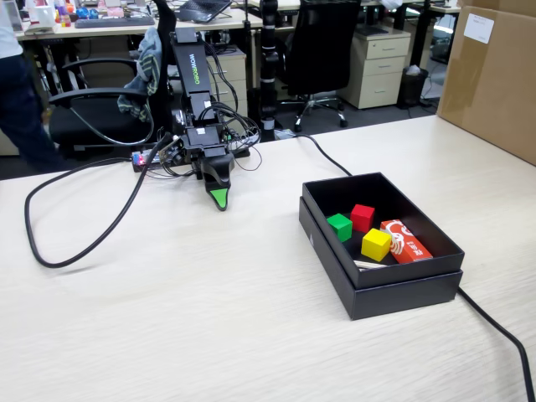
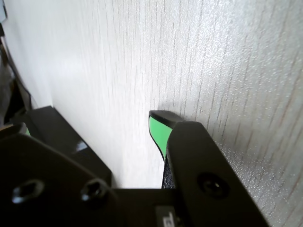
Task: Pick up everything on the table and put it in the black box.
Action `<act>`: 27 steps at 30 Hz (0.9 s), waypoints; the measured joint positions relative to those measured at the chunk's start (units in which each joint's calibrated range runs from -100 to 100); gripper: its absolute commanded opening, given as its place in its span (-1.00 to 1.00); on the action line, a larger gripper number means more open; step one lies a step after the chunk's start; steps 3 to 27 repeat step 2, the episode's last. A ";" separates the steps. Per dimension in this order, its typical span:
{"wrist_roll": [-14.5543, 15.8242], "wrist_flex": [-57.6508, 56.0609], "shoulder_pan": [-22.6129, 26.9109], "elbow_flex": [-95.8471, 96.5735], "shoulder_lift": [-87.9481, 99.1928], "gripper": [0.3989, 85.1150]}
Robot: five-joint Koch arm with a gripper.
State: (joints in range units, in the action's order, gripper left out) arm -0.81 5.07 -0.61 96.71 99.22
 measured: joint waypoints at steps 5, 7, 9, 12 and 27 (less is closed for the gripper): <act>0.00 0.00 -0.05 0.00 0.00 0.15; 0.00 0.00 -0.05 0.00 0.00 0.15; 0.00 0.00 -0.05 0.00 0.00 0.15; 0.00 0.00 -0.05 0.00 0.00 0.15; 0.00 0.00 -0.05 0.00 0.00 0.15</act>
